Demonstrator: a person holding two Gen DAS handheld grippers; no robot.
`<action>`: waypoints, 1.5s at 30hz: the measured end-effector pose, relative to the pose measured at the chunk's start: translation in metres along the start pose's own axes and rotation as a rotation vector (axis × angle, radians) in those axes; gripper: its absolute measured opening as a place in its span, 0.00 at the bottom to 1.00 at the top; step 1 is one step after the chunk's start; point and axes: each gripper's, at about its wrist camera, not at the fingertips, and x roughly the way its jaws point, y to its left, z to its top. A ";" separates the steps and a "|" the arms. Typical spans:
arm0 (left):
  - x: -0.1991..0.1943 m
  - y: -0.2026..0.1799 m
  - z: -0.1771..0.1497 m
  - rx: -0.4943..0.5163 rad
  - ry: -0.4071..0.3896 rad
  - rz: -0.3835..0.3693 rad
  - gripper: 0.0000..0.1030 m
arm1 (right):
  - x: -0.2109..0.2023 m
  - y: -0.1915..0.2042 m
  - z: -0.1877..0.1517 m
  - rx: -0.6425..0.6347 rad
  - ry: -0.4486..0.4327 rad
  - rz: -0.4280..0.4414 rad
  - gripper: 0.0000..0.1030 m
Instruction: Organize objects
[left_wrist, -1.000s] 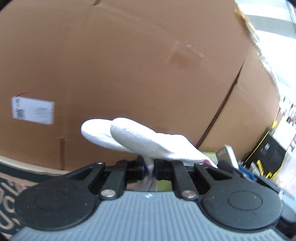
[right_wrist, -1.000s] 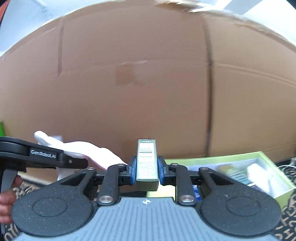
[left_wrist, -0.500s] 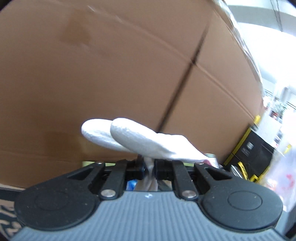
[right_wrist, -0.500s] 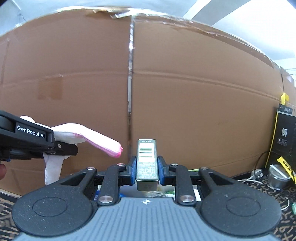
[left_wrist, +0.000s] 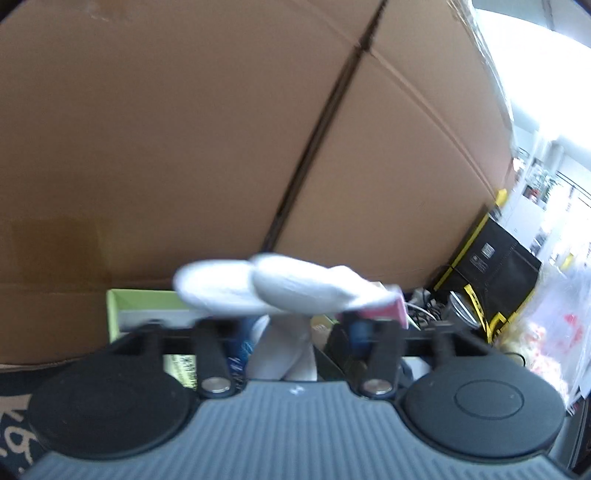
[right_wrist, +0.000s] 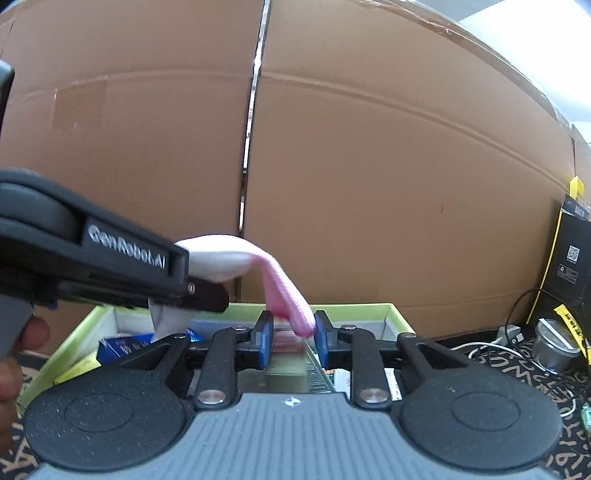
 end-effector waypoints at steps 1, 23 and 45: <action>-0.002 -0.001 0.002 -0.009 -0.018 0.004 0.69 | -0.006 -0.004 -0.001 0.008 -0.003 -0.011 0.47; -0.020 -0.026 -0.007 0.015 -0.054 0.097 1.00 | -0.033 -0.003 -0.001 0.009 -0.031 -0.065 0.90; -0.177 -0.078 -0.105 0.109 -0.039 0.403 1.00 | -0.186 -0.025 -0.031 0.000 0.037 -0.047 1.00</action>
